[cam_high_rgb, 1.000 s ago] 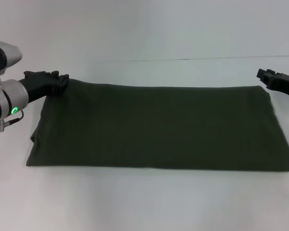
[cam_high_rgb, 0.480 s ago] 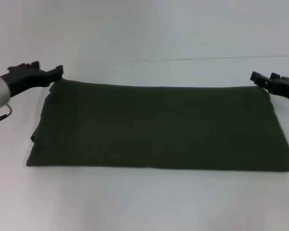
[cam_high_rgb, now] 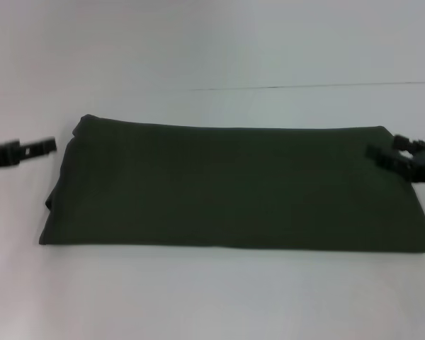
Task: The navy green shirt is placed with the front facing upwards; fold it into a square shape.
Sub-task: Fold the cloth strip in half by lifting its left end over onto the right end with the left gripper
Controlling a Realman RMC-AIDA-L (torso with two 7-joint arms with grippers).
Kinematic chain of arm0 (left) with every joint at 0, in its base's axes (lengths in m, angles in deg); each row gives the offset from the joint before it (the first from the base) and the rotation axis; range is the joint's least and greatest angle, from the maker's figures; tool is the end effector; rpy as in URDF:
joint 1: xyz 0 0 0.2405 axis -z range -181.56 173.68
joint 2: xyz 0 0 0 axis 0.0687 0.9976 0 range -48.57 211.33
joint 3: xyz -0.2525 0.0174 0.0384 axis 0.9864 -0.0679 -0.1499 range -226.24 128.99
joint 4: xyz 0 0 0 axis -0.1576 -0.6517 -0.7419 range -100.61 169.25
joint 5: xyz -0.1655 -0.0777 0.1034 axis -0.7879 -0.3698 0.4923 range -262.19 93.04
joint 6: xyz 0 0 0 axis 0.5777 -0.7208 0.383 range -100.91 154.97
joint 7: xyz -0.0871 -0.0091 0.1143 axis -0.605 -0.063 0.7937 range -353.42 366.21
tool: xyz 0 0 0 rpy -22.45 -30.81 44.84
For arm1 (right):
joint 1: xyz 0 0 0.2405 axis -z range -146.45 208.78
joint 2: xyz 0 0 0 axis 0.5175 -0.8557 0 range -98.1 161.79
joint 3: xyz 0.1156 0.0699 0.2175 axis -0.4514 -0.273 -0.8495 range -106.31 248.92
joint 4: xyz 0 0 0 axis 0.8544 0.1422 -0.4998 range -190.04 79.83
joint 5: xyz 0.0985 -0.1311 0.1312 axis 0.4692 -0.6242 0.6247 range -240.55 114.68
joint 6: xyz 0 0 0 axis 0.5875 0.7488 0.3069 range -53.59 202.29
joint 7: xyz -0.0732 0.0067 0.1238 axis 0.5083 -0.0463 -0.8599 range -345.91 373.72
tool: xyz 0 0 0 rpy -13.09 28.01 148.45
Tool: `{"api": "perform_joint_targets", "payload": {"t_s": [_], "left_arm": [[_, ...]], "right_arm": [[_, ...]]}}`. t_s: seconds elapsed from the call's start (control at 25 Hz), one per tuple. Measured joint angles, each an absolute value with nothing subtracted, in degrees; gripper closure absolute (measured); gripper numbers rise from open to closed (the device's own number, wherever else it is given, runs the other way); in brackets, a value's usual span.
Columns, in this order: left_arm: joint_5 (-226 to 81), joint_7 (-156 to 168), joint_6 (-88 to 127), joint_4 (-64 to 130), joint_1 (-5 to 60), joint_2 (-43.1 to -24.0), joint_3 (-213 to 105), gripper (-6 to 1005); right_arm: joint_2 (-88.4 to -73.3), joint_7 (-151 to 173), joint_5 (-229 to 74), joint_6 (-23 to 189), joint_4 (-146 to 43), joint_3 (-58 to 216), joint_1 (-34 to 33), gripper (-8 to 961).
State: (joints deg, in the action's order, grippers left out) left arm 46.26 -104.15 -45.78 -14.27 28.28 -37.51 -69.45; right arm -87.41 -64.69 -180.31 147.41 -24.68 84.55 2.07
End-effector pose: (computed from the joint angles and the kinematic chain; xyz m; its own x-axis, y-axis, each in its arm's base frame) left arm -0.3214 0.3722 0.0775 0.4634 0.6192 0.6339 0.8861 -0.3320 -0.3235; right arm 0.3376 0.3433 0.0311 0.5447 -0.4217 -0.7249 -0.8158 -0.4667 -0.3415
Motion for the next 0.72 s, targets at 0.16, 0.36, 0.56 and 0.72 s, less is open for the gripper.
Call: {"api": "perform_joint_targets", "payload": {"t_s": [0.16,0.36,0.56,0.72], "left_arm": [[54.1,-103.4,-54.0,-19.2,27.0,-37.37,-69.7,90],[58.0,-100.4,-57.7,-20.7,25.7,-37.96,-70.1,91],[60.1,-100.2,-56.3,-20.2,25.5,-39.08,-71.7,91],[60.5,-101.0,-55.1,-20.2,25.5,-39.69,-74.6,92]], "right_arm": [[-87.45,-65.1,-180.1,149.2,-22.7,85.0,5.0,145],[-87.52,-65.2,-179.9,149.7,-22.5,84.7,5.9,145],[-87.76,-64.6,-179.9,149.4,-23.6,85.2,5.4,144],[-87.79,-63.9,-179.9,149.2,-24.3,85.2,5.4,144]]}}
